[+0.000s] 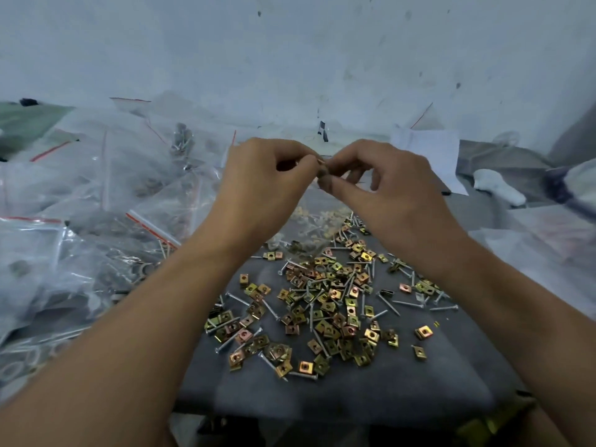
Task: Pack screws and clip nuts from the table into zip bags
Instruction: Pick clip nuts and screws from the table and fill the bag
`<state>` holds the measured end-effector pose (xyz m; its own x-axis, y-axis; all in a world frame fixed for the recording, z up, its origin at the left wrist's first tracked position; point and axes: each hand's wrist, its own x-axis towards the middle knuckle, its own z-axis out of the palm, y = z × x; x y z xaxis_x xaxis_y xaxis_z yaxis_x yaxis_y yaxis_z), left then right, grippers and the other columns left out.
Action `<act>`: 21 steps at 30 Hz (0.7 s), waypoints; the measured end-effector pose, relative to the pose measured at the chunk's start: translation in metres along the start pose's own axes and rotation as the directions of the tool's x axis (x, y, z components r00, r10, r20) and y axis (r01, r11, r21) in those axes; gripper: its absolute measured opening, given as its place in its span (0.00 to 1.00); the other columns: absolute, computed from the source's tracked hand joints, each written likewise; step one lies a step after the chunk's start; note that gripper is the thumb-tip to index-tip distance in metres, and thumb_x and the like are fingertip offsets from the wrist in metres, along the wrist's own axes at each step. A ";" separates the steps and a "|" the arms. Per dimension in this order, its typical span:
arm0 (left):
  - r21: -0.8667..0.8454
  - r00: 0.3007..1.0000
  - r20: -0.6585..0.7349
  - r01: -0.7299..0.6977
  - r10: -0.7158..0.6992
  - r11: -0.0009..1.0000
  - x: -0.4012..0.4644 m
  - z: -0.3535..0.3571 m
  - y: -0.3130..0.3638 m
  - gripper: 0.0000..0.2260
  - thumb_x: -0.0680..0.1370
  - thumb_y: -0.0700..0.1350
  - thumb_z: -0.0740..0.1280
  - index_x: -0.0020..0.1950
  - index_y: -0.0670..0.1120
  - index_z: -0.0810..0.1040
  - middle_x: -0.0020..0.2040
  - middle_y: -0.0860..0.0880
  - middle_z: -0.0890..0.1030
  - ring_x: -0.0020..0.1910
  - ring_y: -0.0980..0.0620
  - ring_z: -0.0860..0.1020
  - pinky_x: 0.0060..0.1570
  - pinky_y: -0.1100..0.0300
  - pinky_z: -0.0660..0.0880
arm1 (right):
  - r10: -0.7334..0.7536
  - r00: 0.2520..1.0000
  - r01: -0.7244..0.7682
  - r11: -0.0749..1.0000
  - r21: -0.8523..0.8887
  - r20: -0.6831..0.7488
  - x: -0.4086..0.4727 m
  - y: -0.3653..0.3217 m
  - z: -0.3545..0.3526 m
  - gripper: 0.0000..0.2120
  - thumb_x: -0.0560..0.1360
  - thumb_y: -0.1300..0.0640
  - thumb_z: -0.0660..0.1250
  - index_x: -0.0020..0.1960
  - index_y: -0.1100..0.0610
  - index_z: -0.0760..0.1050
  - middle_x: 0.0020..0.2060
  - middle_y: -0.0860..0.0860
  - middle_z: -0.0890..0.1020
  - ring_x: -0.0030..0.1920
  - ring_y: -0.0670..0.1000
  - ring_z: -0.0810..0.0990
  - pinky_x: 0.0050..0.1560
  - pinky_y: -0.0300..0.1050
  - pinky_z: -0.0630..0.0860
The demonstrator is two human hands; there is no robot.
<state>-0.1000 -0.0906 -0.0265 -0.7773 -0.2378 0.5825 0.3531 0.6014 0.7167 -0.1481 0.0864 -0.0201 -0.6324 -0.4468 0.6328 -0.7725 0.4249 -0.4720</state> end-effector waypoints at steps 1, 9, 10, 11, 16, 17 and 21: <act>-0.005 1.000 0.014 -0.004 0.004 1.000 -0.001 0.001 0.001 0.10 0.82 0.41 0.68 0.52 0.49 0.90 0.34 0.58 0.85 0.33 0.58 0.80 0.32 0.63 0.73 | 0.025 0.999 -0.024 1.000 -0.010 0.030 0.000 0.000 0.000 0.05 0.77 0.49 0.75 0.52 0.47 0.84 0.44 0.41 0.84 0.46 0.45 0.79 0.44 0.33 0.71; -0.057 0.998 0.061 0.001 0.002 0.998 0.001 0.012 -0.005 0.10 0.83 0.41 0.68 0.53 0.46 0.90 0.27 0.59 0.80 0.23 0.60 0.69 0.28 0.70 0.66 | 0.040 0.998 -0.018 0.899 -0.438 0.041 0.003 -0.001 -0.007 0.17 0.83 0.40 0.60 0.49 0.45 0.84 0.40 0.48 0.83 0.49 0.55 0.76 0.55 0.58 0.72; -0.067 0.998 0.062 0.018 -0.014 0.998 0.000 0.012 -0.006 0.10 0.84 0.42 0.68 0.54 0.47 0.89 0.25 0.57 0.77 0.23 0.59 0.66 0.27 0.68 0.64 | 0.038 0.998 -0.015 0.887 -0.461 0.040 0.003 0.000 -0.008 0.17 0.84 0.40 0.60 0.49 0.46 0.84 0.40 0.48 0.83 0.48 0.55 0.76 0.56 0.59 0.71; -0.081 0.998 0.063 0.032 -0.027 0.996 0.000 0.011 -0.006 0.10 0.84 0.43 0.67 0.54 0.47 0.89 0.25 0.55 0.75 0.24 0.58 0.63 0.27 0.64 0.63 | 0.029 0.999 -0.006 0.894 -0.448 0.044 0.003 0.002 -0.011 0.18 0.84 0.40 0.59 0.49 0.47 0.84 0.40 0.49 0.83 0.48 0.55 0.76 0.56 0.59 0.71; -0.265 0.980 0.053 0.197 -0.190 0.944 0.005 0.009 -0.007 0.12 0.83 0.43 0.67 0.47 0.49 0.90 0.33 0.42 0.68 0.33 0.44 0.62 0.30 0.47 0.59 | -0.031 0.998 0.042 0.971 -0.237 0.047 0.001 0.010 -0.026 0.05 0.80 0.47 0.70 0.51 0.47 0.82 0.47 0.45 0.78 0.51 0.46 0.72 0.53 0.39 0.69; -0.277 0.977 0.073 0.214 -0.202 0.937 0.006 0.009 -0.008 0.11 0.84 0.43 0.67 0.47 0.48 0.89 0.33 0.43 0.69 0.32 0.45 0.64 0.30 0.50 0.60 | -0.023 0.999 0.034 0.971 -0.238 0.048 0.001 0.013 -0.027 0.04 0.79 0.48 0.72 0.51 0.47 0.81 0.50 0.46 0.76 0.53 0.46 0.72 0.55 0.39 0.69; -0.245 0.970 0.202 0.184 -0.136 0.952 0.006 0.007 -0.010 0.08 0.83 0.49 0.71 0.53 0.47 0.88 0.38 0.46 0.78 0.34 0.54 0.74 0.31 0.59 0.71 | 0.031 0.999 -0.033 0.994 -0.103 -0.024 0.002 0.022 -0.026 0.04 0.78 0.52 0.73 0.49 0.51 0.80 0.48 0.48 0.79 0.49 0.45 0.79 0.52 0.42 0.78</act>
<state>-0.1122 -0.0923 -0.0326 -0.9070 -0.1583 0.3902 0.3203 0.3420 0.8834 -0.1650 0.1156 -0.0133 -0.6544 -0.4140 0.6327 -0.7410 0.5180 -0.4273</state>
